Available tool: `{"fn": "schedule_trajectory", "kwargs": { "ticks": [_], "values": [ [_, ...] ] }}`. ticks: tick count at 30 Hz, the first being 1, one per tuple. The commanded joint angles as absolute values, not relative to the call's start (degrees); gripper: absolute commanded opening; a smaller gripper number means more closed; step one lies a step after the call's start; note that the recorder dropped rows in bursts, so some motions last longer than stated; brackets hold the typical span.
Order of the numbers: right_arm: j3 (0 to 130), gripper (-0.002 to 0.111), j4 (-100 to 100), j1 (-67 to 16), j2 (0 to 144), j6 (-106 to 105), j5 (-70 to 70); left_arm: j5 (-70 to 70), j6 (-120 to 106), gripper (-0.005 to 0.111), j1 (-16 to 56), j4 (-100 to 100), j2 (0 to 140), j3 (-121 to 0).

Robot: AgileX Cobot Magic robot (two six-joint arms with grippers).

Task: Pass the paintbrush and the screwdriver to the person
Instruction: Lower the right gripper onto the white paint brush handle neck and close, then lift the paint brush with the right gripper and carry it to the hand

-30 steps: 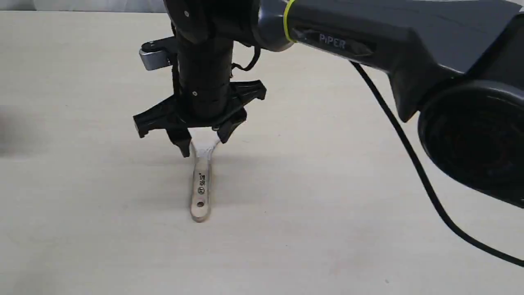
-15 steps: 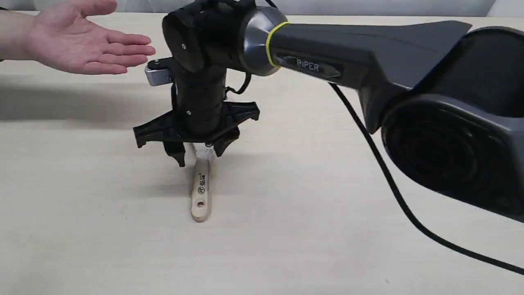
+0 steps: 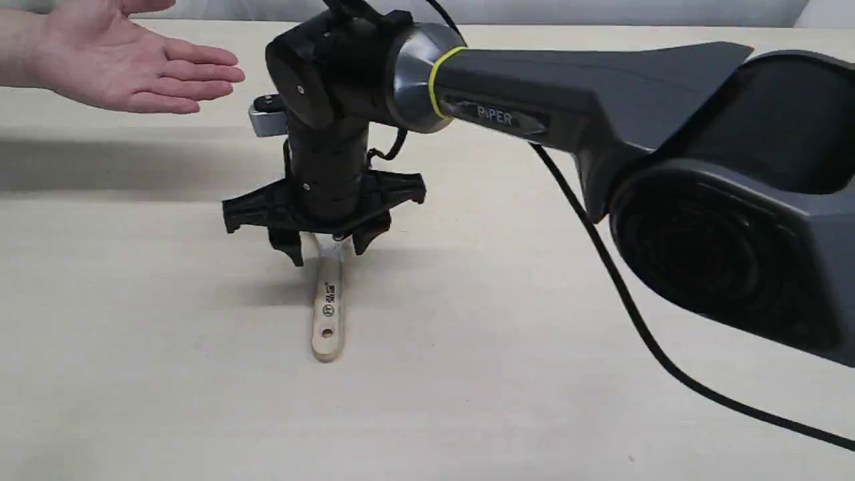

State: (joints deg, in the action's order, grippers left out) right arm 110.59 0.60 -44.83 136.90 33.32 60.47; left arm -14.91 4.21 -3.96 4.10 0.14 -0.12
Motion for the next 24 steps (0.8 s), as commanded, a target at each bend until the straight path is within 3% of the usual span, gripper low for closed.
{"fn": "schedule_trajectory", "kwargs": {
  "ticks": [1, 9, 19, 24],
  "values": [
    [110.47, 0.057, 1.27, -44.83, 138.64, 33.91, 58.95, -14.25, 4.32, 0.000, -3.64, 4.07, 0.00, 0.00],
    [110.61, 0.055, 0.86, -44.72, 140.76, 35.27, 56.86, -14.25, 4.32, 0.000, -3.64, 4.07, 0.00, 0.00],
    [110.61, 0.006, 1.37, -44.72, 140.64, 33.22, 59.67, -14.25, 4.32, 0.000, -3.64, 4.07, 0.00, 0.00],
    [110.61, 0.004, 2.60, -44.83, 138.86, 30.18, 58.76, -14.25, 4.32, 0.000, -3.64, 4.07, 0.00, 0.00]
  ]
}}
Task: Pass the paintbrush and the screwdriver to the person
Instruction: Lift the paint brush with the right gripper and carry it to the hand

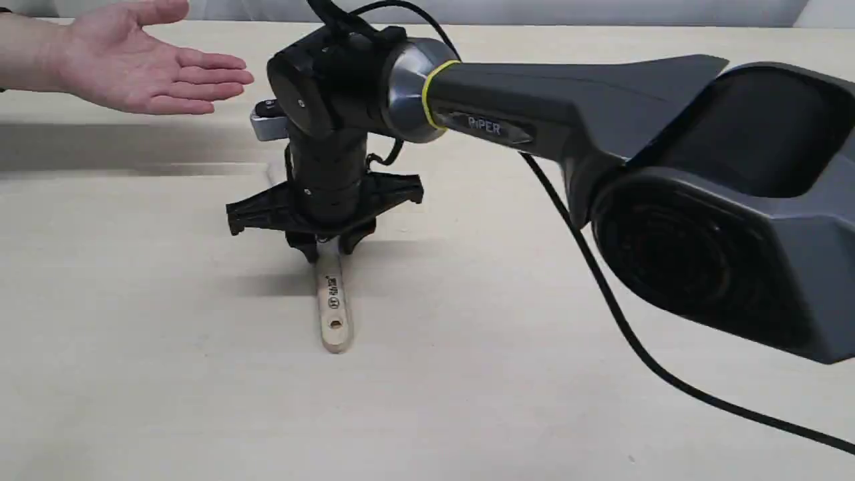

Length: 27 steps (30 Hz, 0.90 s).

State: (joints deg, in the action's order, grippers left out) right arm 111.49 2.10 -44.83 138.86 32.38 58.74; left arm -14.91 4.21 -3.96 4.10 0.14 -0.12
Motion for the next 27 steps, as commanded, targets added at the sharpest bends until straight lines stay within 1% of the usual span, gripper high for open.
{"fn": "schedule_trajectory", "kwargs": {
  "ticks": [1, 17, 22, 27],
  "values": [
    [110.61, 0.004, 2.60, -44.83, 137.92, 29.55, 58.36, -14.26, 4.32, 0.000, -3.64, 3.96, 0.00, 0.00],
    [110.61, 0.004, 0.00, -44.83, 118.06, 22.33, 57.70, -14.31, 4.32, 0.000, -3.64, 3.83, 0.00, 0.00],
    [110.61, 0.004, -7.13, -44.83, 116.54, 16.03, 50.38, -14.31, 4.32, 0.000, -3.64, 3.83, 0.00, 0.00],
    [110.61, 0.004, -13.68, -44.83, 118.12, 10.06, 43.09, -14.31, 4.32, 0.000, -3.64, 3.83, 0.00, 0.00]
  ]
}}
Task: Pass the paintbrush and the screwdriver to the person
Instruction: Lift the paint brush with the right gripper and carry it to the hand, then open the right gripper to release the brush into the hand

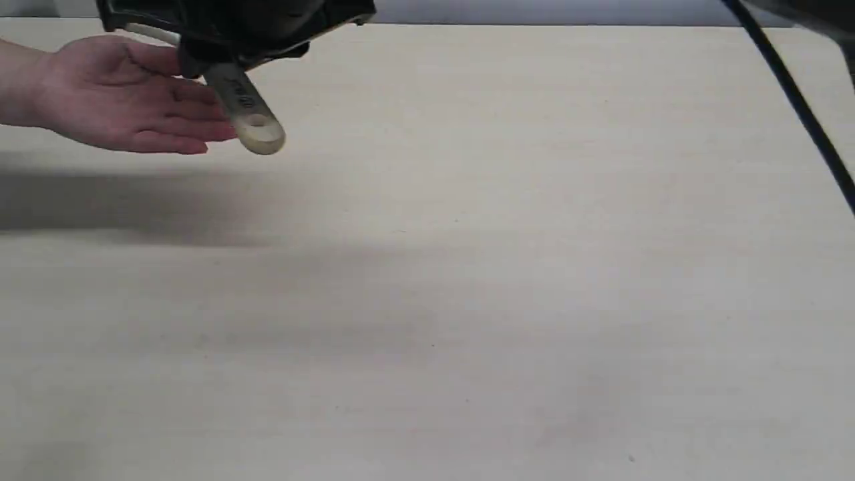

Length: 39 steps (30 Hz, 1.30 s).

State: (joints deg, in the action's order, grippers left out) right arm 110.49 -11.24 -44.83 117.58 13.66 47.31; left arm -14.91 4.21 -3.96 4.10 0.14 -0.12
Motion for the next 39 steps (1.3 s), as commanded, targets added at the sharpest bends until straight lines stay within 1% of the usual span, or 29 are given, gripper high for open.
{"fn": "schedule_trajectory", "kwargs": {
  "ticks": [1, 6, 10, 12, 14, 16, 17, 19, 25, 30, 32, 37, 39],
  "values": [
    [110.61, 0.004, -13.68, -44.83, 118.80, 9.39, 42.70, -14.31, 4.32, 0.000, -3.64, 3.83, 0.00, 0.00],
    [110.61, 0.004, -15.86, -44.83, 122.69, 3.60, 42.12, -14.18, 4.32, 0.000, -3.64, 4.12, 0.00, 0.00],
    [110.61, 0.006, -22.83, -44.83, 125.32, -7.07, 41.30, -14.32, 4.32, 0.000, -3.64, 4.09, 0.00, 0.00],
    [110.61, 0.014, -23.54, -44.83, 125.73, -8.14, 41.20, -14.29, 4.32, 0.000, -3.64, 3.98, 0.00, 0.00],
    [110.61, 0.027, -23.54, -44.83, 125.85, -8.14, 41.00, -14.29, 4.32, 0.000, -3.64, 3.98, 0.00, 0.00],
    [110.61, 0.036, -23.54, -44.83, 125.75, -8.14, 40.81, -14.29, 4.32, 0.000, -3.64, 3.98, 0.00, 0.00],
    [110.61, 0.040, -23.54, -44.83, 125.66, -8.14, 40.58, -14.29, 4.32, 0.000, -3.64, 3.98, 0.00, 0.00],
    [110.61, 0.042, -23.26, -44.83, 125.37, -8.14, 40.59, -14.29, 4.32, 0.000, -3.64, 3.98, 0.00, 0.00],
    [110.61, 0.042, -20.56, -43.99, 121.84, -8.14, 41.13, -14.29, 4.32, 0.000, -3.64, 3.98, 0.00, 0.00],
    [110.61, 0.041, -15.68, -42.13, 115.19, -8.14, 46.49, -14.29, 4.32, 0.000, -3.64, 3.98, 0.00, 0.00],
    [110.38, 0.035, -13.38, -41.84, 111.89, -7.77, 49.48, -14.29, 4.32, 0.000, -3.64, 3.98, 0.00, 0.00],
    [110.25, 0.004, -6.91, -42.07, 104.14, -6.80, 56.42, -14.36, 4.32, 0.000, -3.64, 3.85, 0.00, 0.00],
    [110.25, 0.004, -6.79, -42.07, 100.48, -7.17, 57.52, -14.36, 4.32, 0.000, -3.64, 3.85, 0.00, 0.00]
  ]
}}
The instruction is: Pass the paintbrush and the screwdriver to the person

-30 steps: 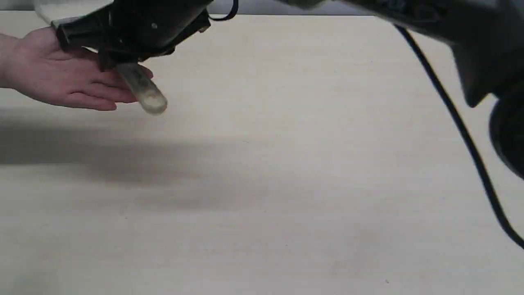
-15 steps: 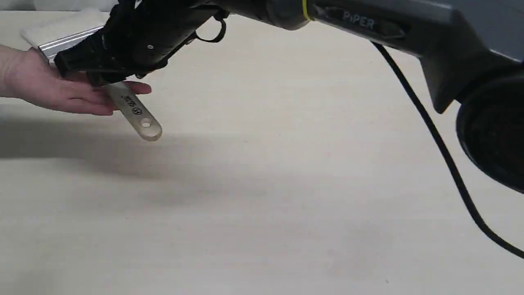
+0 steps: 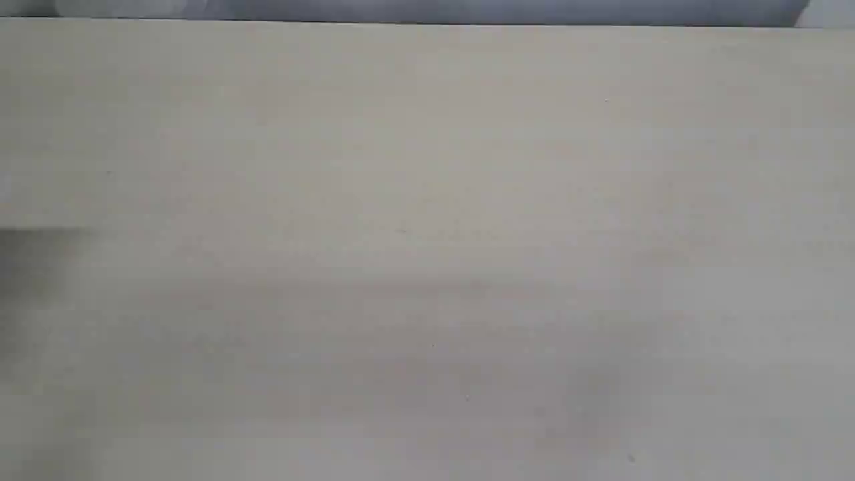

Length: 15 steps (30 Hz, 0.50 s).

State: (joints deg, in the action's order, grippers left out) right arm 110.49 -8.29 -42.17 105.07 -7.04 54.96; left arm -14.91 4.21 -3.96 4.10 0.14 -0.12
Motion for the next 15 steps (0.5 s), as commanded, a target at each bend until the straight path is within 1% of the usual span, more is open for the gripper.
{"fn": "schedule_trajectory", "kwargs": {
  "ticks": [1, 5, 10, 12, 15],
  "values": [
    [109.45, 0.004, -6.79, -42.07, 98.33, -7.17, 56.97, -14.36, 4.32, 0.000, -3.64, 3.85, 0.00, 0.00],
    [103.50, 0.004, -6.00, -42.07, 88.14, -7.72, 51.90, -14.36, 4.32, 0.000, -3.64, 3.85, 0.00, 0.00],
    [93.86, 0.004, 2.49, -42.07, 76.86, -2.31, 52.78, -14.36, 4.32, 0.000, -3.64, 3.85, 0.00, 0.00],
    [91.65, 0.004, 10.00, -42.07, 71.76, -2.82, 57.55, -14.36, 4.32, 0.000, -3.64, 3.85, 0.00, 0.00],
    [90.89, 0.004, 14.21, -42.07, 66.66, 6.70, 67.90, -14.36, 4.32, 0.000, -3.64, 3.85, 0.00, 0.00]
  ]
}}
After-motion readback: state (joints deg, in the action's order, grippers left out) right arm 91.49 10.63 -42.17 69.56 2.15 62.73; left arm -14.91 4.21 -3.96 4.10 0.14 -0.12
